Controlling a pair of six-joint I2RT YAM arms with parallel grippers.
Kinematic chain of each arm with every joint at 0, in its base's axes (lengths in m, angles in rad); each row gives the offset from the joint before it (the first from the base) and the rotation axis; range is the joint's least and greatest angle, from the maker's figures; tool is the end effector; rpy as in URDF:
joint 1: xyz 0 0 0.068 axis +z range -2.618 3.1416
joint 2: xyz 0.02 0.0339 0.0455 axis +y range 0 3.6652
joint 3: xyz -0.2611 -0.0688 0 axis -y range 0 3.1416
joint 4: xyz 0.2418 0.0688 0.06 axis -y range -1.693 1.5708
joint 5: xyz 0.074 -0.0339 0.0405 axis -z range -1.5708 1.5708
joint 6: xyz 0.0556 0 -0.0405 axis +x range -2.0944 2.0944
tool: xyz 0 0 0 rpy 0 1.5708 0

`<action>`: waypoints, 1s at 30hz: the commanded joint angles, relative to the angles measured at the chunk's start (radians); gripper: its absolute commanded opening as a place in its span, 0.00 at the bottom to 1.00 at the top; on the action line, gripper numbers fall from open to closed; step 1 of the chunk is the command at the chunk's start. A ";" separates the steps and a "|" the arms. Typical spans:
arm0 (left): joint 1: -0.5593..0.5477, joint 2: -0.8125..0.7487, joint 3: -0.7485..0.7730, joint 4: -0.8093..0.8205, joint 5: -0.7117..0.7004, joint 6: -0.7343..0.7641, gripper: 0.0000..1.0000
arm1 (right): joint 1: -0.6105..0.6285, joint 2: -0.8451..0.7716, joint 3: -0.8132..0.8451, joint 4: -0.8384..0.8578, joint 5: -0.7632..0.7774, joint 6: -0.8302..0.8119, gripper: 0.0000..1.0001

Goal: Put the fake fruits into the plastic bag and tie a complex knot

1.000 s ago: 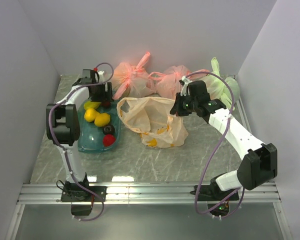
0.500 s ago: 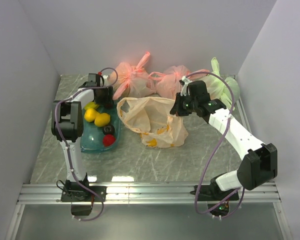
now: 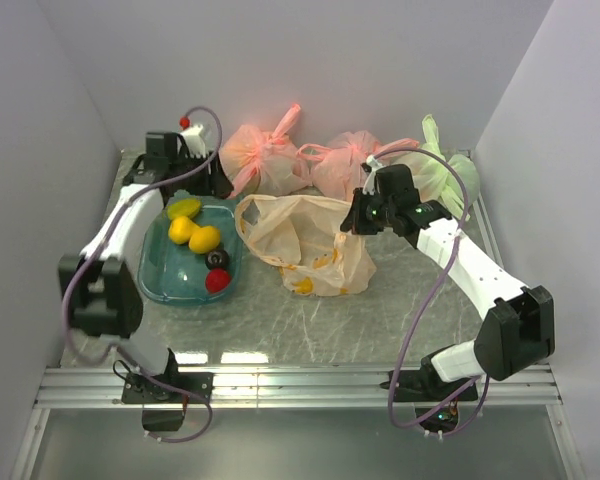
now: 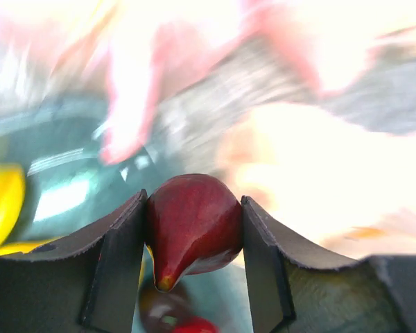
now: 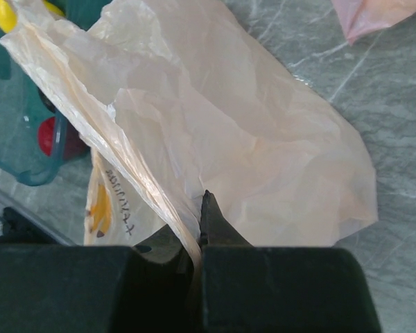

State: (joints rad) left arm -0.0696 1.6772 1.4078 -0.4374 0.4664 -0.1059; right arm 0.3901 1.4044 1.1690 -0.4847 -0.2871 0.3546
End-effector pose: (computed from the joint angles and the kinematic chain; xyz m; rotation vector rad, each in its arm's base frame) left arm 0.3881 -0.0521 0.2863 0.2054 2.2525 -0.6228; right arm 0.2914 0.1369 0.2890 -0.1959 2.3514 0.7050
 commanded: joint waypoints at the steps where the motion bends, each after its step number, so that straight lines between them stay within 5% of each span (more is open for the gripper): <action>1: -0.044 -0.169 -0.003 -0.026 0.196 -0.012 0.27 | -0.017 -0.004 0.017 0.032 -0.072 0.044 0.00; 7: -0.214 -0.240 -0.030 -0.012 0.224 0.008 0.21 | -0.063 0.048 0.027 0.072 -0.272 0.124 0.00; 15: -0.456 -0.053 0.072 0.025 0.098 0.041 0.27 | -0.089 0.064 0.003 0.127 -0.397 0.169 0.00; 24: -0.461 -0.002 0.209 -0.103 0.124 0.089 0.95 | -0.099 0.047 -0.009 0.087 -0.294 0.104 0.00; 30: -0.291 -0.122 0.165 -0.167 0.133 0.055 0.99 | -0.099 0.056 -0.006 0.060 -0.256 0.050 0.00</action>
State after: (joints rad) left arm -0.4694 1.6440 1.5600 -0.5640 0.5842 -0.0410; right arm 0.2974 1.4830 1.1587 -0.4118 -0.5831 0.4557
